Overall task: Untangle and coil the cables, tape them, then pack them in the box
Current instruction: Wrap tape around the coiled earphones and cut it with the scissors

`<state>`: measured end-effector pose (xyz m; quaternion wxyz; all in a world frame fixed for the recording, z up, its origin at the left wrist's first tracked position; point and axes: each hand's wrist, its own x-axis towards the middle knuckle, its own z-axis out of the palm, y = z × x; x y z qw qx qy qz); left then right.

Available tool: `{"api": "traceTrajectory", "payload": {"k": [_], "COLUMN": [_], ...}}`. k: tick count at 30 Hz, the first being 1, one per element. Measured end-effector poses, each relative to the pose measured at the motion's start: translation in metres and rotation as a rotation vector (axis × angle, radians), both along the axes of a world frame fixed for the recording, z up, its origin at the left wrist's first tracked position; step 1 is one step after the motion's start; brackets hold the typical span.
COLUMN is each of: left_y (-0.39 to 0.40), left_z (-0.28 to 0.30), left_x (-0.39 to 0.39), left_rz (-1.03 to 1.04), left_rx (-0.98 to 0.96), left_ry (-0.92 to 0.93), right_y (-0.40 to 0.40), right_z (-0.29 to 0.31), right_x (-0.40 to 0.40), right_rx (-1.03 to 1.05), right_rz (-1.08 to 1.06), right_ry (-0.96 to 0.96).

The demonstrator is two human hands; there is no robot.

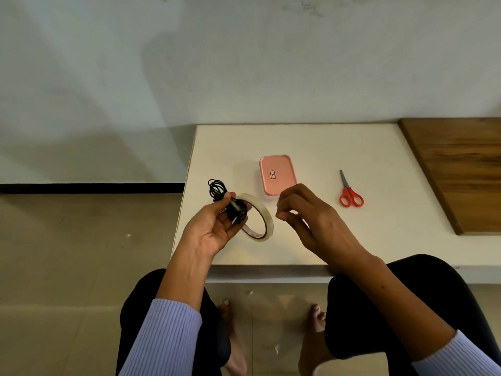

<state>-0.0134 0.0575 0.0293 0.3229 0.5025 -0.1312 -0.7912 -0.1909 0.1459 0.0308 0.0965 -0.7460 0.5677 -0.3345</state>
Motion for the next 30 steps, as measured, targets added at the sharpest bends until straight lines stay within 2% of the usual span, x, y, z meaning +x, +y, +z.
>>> {"api": "traceTrajectory", "payload": {"k": [3,6,8,10,14,16,24,30], "left_y": [0.002,0.009,0.015,0.021,0.035,0.042,0.042,0.036], "left_z": [0.003,0.008,0.012,0.017,0.025,0.025,0.022,0.020], "left_x": [0.004,0.008,0.008,0.007,-0.004,-0.010,-0.016,-0.016], "left_rz": [-0.214,-0.396,-0.397,-0.350,-0.303,-0.331,-0.370,-0.324], "left_rx": [-0.022,-0.228,-0.429,-0.606,-0.769,-0.801,-0.816,-0.667], "left_ry": [0.004,-0.208,-0.400,-0.471,-0.338,-0.281,-0.255,-0.175], "right_y": [0.000,-0.007,-0.010,-0.010,-0.009,-0.008,-0.011,-0.015], "right_z": [0.007,0.011,0.010,0.009,0.011,0.012,0.011,0.007], "right_x": [-0.003,-0.008,-0.012,-0.014,-0.015,-0.014,-0.007,0.000], "right_rx": [0.010,0.051,0.117,0.170,0.181,0.180,0.090,-0.058], "right_rz": [-0.033,-0.067,-0.081,-0.078,-0.061,-0.060,-0.098,-0.163], "right_ry": [-0.039,0.003,0.059,0.118,0.127,0.117,0.056,0.046]}}
